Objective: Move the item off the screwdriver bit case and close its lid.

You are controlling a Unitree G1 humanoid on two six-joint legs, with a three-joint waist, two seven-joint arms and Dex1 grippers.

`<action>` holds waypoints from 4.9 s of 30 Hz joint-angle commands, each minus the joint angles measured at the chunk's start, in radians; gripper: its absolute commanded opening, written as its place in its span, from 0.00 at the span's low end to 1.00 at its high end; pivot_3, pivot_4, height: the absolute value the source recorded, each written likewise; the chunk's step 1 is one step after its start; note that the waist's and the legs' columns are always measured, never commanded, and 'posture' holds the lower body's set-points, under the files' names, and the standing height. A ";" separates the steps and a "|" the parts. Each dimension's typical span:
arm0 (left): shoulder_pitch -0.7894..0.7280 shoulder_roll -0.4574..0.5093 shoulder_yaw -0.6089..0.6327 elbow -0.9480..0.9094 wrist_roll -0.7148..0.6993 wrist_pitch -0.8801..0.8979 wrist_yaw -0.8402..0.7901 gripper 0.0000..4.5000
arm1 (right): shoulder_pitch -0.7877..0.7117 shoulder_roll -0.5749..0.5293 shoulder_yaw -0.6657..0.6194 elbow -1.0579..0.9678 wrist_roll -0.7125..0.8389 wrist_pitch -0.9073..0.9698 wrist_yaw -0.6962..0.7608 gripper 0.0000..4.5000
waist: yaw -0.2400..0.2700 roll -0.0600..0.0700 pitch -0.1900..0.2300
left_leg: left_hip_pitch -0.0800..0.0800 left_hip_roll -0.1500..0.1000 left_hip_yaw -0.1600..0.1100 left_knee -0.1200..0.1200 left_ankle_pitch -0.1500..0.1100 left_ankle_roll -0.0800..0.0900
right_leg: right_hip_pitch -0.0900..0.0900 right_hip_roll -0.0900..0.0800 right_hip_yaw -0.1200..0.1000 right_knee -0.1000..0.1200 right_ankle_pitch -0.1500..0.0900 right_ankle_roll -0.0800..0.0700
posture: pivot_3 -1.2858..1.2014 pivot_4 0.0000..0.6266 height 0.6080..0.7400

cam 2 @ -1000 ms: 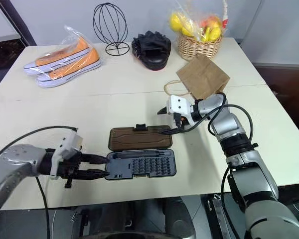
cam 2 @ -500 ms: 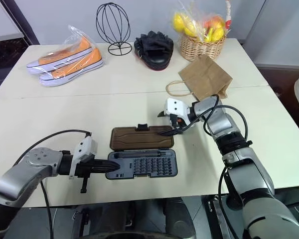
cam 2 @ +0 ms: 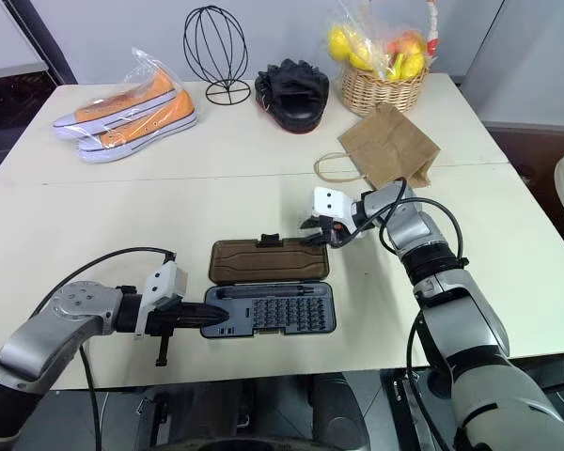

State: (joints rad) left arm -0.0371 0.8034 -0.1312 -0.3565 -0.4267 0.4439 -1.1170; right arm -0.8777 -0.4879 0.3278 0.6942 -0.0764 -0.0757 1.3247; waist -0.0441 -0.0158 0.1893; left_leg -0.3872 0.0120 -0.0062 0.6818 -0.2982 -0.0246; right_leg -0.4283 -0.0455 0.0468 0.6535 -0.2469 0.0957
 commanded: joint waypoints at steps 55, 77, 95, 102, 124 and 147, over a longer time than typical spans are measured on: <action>-0.106 0.170 0.451 -0.177 -0.752 0.471 0.070 0.00 | 0.431 -0.226 -0.102 -0.918 -0.159 0.043 -0.448 0.02 | 0.007 -0.002 0.001 | 0.001 0.001 -0.001 0.000 0.000 0.000 | 0.002 0.001 0.000 -0.002 -0.002 -0.003 | 0.52 0.24 1.00; -0.134 0.196 0.139 -0.058 -0.268 0.194 -0.047 0.65 | 0.137 -0.148 -0.088 -0.540 0.129 0.402 -0.179 0.78 | 0.005 -0.002 0.001 | -0.002 -0.001 0.001 -0.001 0.000 0.000 | 0.000 0.001 -0.001 -0.004 -0.001 -0.002 | 0.52 0.24 1.00; -0.074 0.030 -0.024 0.070 0.007 0.002 -0.001 0.66 | 0.003 -0.050 -0.004 -0.166 0.058 0.307 -0.090 0.89 | 0.002 -0.002 0.001 | -0.003 -0.001 0.001 -0.001 -0.001 0.001 | -0.001 0.000 -0.002 -0.004 0.000 0.000 | 0.52 0.24 1.00; -0.060 0.018 -0.032 0.103 0.027 -0.020 -0.005 0.66 | -0.009 -0.035 0.002 -0.093 0.034 0.245 -0.085 0.46 | 0.002 -0.002 0.001 | -0.001 0.000 0.000 0.000 -0.001 0.001 | 0.001 0.000 -0.001 -0.004 0.000 0.000 | 0.52 0.24 1.00; -0.041 0.014 0.002 0.062 -0.051 0.064 -0.014 0.01 | 0.023 -0.045 0.010 -0.090 -0.015 0.156 -0.070 0.00 | 0.000 0.000 -0.001 | 0.004 0.001 0.000 -0.001 -0.001 0.001 | 0.005 0.001 -0.001 -0.003 0.000 0.000 | 0.52 0.24 1.00; -0.029 -0.001 -0.044 0.056 0.005 0.053 0.010 0.01 | 0.209 -0.161 -0.059 -0.624 -0.137 0.194 -0.304 0.00 | 0.006 0.000 -0.001 | 0.004 0.001 0.000 -0.001 -0.001 0.001 | 0.005 0.000 -0.001 -0.004 0.000 -0.001 | 0.52 0.24 1.00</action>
State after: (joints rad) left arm -0.0892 0.8016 -0.1443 -0.3089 -0.4492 0.4847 -1.1107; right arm -0.6662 -0.6278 0.3145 0.1281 -0.1981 0.0947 1.0586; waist -0.0384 -0.0162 0.1887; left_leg -0.3833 0.0126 -0.0060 0.6807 -0.2988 -0.0236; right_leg -0.4233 -0.0455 0.0462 0.6499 -0.2474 0.0951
